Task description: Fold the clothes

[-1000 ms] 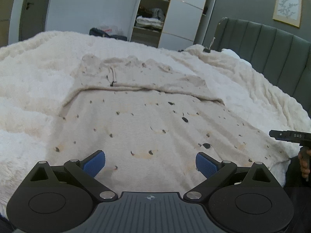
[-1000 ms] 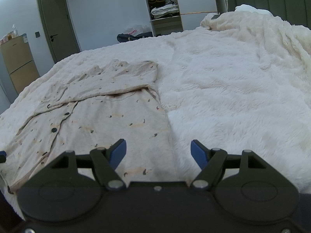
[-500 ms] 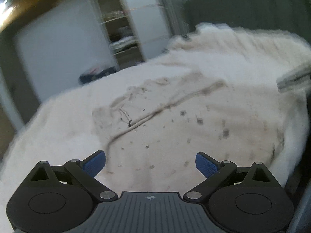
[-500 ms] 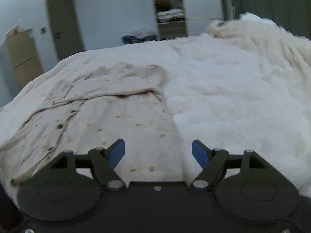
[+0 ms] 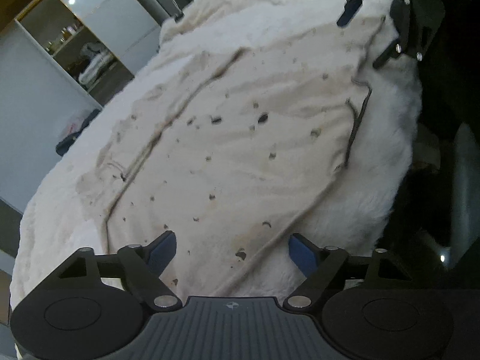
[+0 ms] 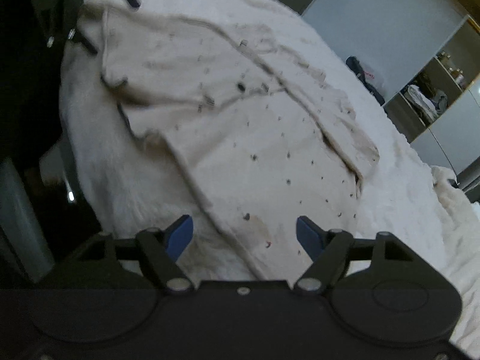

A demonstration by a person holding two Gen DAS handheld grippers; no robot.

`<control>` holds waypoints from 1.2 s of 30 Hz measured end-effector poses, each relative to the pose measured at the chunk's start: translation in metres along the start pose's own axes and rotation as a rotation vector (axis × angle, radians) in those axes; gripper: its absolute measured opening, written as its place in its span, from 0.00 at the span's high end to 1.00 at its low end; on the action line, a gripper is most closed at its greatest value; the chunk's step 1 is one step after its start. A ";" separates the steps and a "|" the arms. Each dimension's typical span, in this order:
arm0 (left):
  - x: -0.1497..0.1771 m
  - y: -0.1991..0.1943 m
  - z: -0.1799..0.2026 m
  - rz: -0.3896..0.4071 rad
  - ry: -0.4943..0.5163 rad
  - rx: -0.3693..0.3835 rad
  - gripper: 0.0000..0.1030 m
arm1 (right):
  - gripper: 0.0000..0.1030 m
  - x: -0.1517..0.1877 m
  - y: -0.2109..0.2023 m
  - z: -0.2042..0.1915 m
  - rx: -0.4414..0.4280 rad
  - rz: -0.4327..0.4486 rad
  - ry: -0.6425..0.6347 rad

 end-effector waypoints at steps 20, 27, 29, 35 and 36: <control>0.002 0.009 -0.020 -0.020 -0.014 -0.028 0.28 | 0.32 0.002 0.022 0.013 0.078 0.010 0.034; 0.021 0.003 -0.032 -0.087 0.046 -0.045 0.28 | 0.30 0.020 0.025 0.023 0.172 -0.044 -0.076; 0.030 0.002 -0.042 -0.106 0.036 -0.070 0.28 | 0.30 0.030 0.029 0.033 0.207 -0.071 -0.070; 0.041 0.000 -0.044 -0.087 0.089 -0.120 0.29 | 0.30 0.047 0.039 0.044 0.232 -0.086 -0.099; 0.041 -0.001 -0.038 -0.065 0.129 -0.130 0.29 | 0.30 0.048 0.040 0.042 0.224 -0.079 -0.118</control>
Point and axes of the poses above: each gripper's, at about its wrist camera, not at the fingertips, and y roughly the way its jaws point, z to its right, x to its underside, the point moved 1 cm from there along y, roughly the way its jaws point
